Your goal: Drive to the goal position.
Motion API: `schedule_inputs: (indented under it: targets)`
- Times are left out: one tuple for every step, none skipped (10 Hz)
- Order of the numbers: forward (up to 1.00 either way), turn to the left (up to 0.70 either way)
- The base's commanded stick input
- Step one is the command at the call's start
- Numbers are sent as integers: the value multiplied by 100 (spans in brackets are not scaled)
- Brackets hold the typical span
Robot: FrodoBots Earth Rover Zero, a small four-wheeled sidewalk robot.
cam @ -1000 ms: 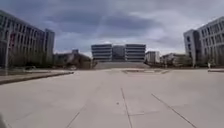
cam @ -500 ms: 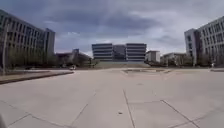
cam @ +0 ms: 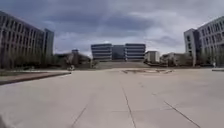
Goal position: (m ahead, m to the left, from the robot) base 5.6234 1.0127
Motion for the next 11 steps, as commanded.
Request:
schedule_inputs:
  targets:
    - [70,0]
    - [70,0]
    - [70,0]
    - [70,0]
    - [70,0]
    - [70,0]
    - [70,0]
    - [70,0]
    - [70,0]
    - [70,0]
    - [70,0]
